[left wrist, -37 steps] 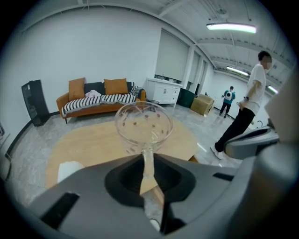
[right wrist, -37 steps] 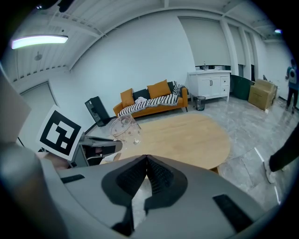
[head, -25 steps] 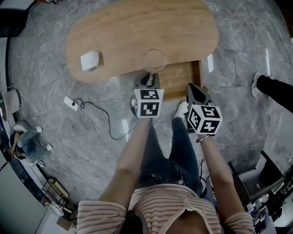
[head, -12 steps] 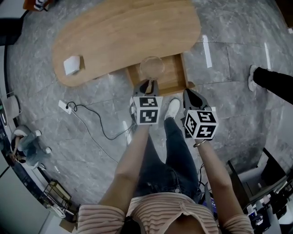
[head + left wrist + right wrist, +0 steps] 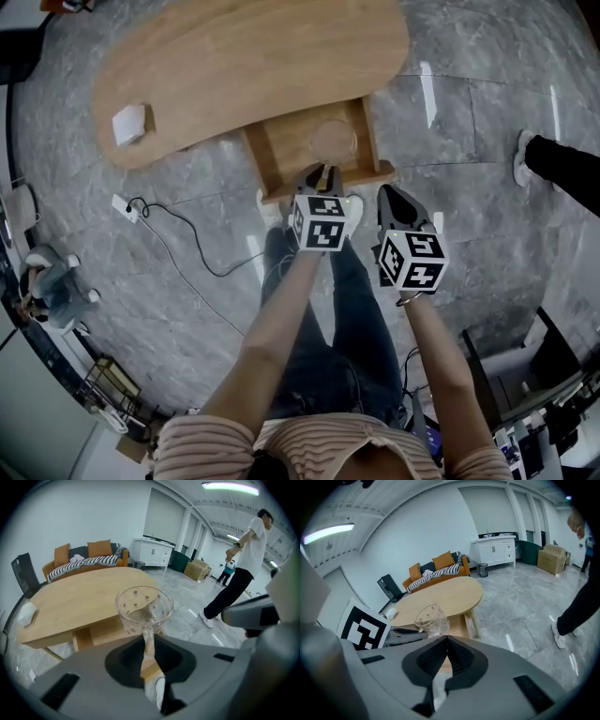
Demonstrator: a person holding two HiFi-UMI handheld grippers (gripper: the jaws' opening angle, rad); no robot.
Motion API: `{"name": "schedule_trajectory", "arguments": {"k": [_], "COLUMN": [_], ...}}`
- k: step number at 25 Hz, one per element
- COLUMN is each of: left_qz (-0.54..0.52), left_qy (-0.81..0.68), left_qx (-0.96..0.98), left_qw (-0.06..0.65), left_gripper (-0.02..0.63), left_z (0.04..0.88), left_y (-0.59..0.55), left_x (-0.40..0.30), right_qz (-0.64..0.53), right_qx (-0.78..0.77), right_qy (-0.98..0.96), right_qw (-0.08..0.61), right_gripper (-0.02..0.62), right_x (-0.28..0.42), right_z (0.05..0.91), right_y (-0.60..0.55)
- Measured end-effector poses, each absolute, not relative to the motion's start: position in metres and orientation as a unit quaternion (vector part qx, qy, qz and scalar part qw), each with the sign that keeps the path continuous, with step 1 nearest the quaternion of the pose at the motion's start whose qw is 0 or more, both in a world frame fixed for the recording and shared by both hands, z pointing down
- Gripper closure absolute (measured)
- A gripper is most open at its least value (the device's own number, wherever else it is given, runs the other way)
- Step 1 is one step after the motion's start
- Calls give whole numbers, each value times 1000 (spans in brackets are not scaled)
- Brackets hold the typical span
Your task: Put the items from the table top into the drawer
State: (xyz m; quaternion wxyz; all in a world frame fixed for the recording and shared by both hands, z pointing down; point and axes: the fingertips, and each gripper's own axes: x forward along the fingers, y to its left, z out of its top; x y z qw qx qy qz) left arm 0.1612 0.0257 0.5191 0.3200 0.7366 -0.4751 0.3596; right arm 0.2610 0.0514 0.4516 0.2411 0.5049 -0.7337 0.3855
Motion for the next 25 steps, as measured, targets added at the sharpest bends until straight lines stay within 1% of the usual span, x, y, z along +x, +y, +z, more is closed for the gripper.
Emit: {"name": "schedule_trajectory", "arguments": {"k": [11, 25], "left_qz": [379, 380], "left_qy": [-475, -495], "left_qx": [726, 701], "left_qw": [321, 344], "left_gripper": [555, 555], "left_z": [589, 644], "left_y": [23, 16], "left_x": [175, 178], "right_qz": [391, 391], "right_qx": [491, 467], "right_qy": [-736, -742], "right_qw": [254, 279], "right_gripper": [588, 588], "right_x": [264, 259], "right_z": [498, 540], "right_y": [53, 46]}}
